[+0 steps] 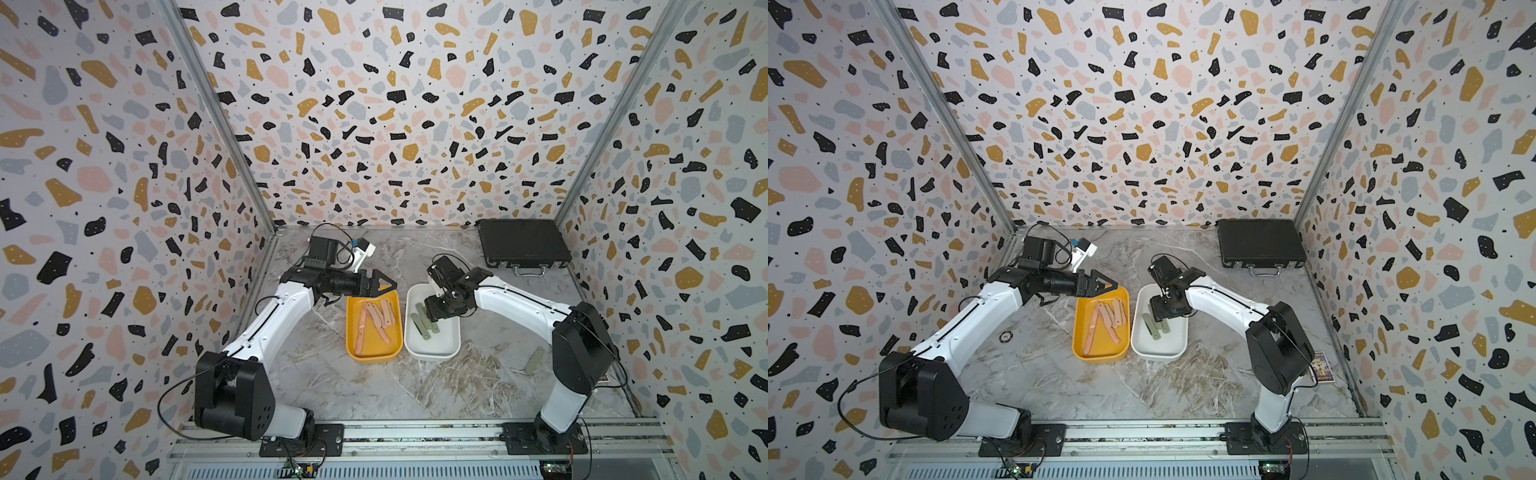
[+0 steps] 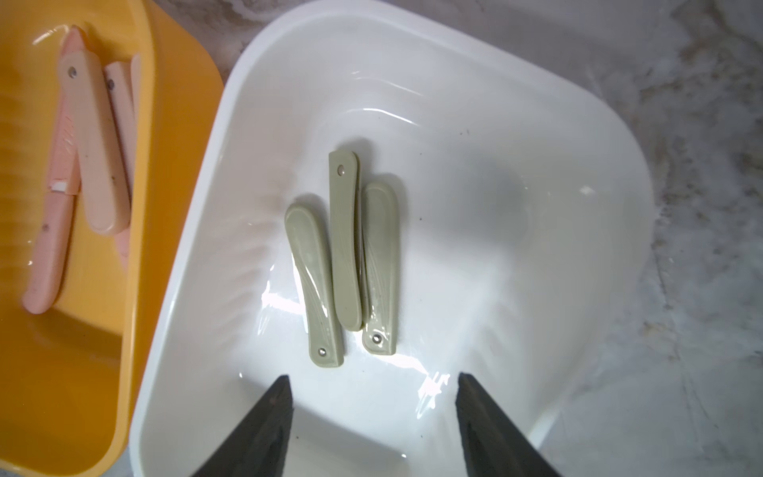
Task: Place the fruit knives into the storage box by color
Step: Place the fruit knife in the storage box, then pick up the fruit knife from the center of the board.
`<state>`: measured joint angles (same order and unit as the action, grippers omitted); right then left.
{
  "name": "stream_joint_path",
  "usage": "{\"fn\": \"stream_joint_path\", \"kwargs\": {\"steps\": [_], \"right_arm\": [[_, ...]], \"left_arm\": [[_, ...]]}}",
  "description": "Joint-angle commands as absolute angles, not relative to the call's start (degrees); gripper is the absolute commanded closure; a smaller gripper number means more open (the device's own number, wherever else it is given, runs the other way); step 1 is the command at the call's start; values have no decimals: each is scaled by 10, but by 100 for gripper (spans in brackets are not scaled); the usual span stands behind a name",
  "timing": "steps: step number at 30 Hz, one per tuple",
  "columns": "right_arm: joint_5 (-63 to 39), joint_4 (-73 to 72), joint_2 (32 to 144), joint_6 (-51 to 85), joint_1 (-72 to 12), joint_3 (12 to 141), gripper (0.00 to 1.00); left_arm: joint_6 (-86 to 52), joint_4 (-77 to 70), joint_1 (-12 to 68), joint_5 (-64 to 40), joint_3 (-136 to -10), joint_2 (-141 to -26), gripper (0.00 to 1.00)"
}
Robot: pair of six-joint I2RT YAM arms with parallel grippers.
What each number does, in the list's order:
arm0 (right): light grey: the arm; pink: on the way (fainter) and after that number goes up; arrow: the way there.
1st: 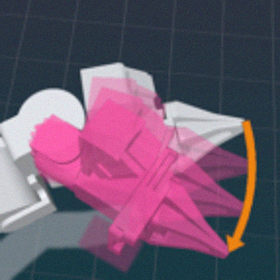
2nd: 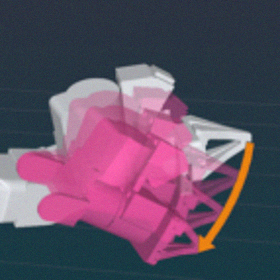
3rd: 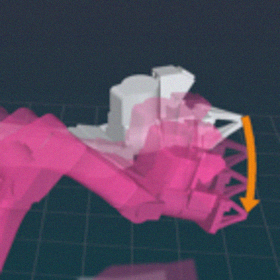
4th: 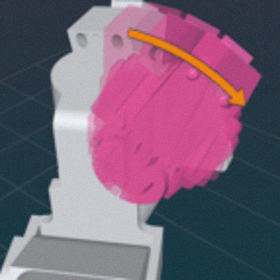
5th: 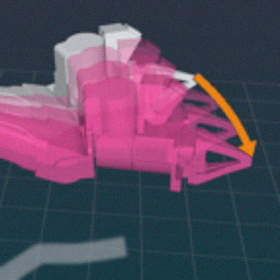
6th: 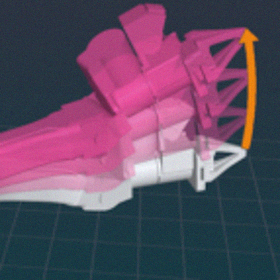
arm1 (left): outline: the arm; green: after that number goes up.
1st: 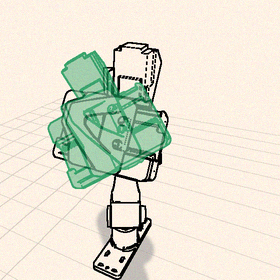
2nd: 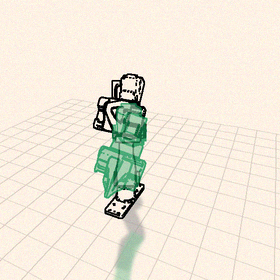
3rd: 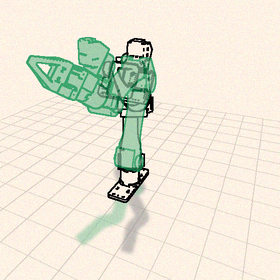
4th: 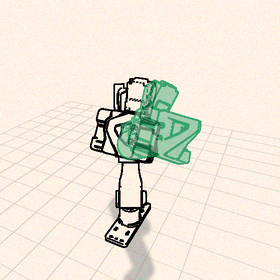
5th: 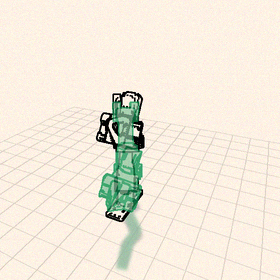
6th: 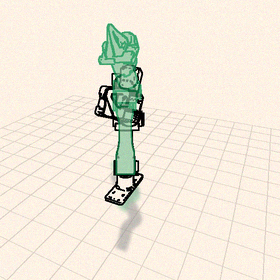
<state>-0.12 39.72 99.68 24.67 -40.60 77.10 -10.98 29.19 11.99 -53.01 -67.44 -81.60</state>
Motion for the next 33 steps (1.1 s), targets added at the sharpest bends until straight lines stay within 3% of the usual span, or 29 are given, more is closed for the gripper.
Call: {"fn": "stream_joint_path", "kwargs": {"steps": [1, 10, 20, 33], "right_arm": [[28, 408, 951, 250, -393, 755, 34], [51, 419, 863, 271, -330, 673, 33], [70, 437, 791, 262, -200, 613, 31], [71, 397, 828, 253, -40, 588, 29]], "left_arm": [[-94, 299, 117, -533, -711, -800, 4], [-112, 300, 127, -538, -779, -826, 4], [-160, 231, 185, -534, -797, -857, 4], [-188, 172, 248, -535, -784, -905, 4]]}}
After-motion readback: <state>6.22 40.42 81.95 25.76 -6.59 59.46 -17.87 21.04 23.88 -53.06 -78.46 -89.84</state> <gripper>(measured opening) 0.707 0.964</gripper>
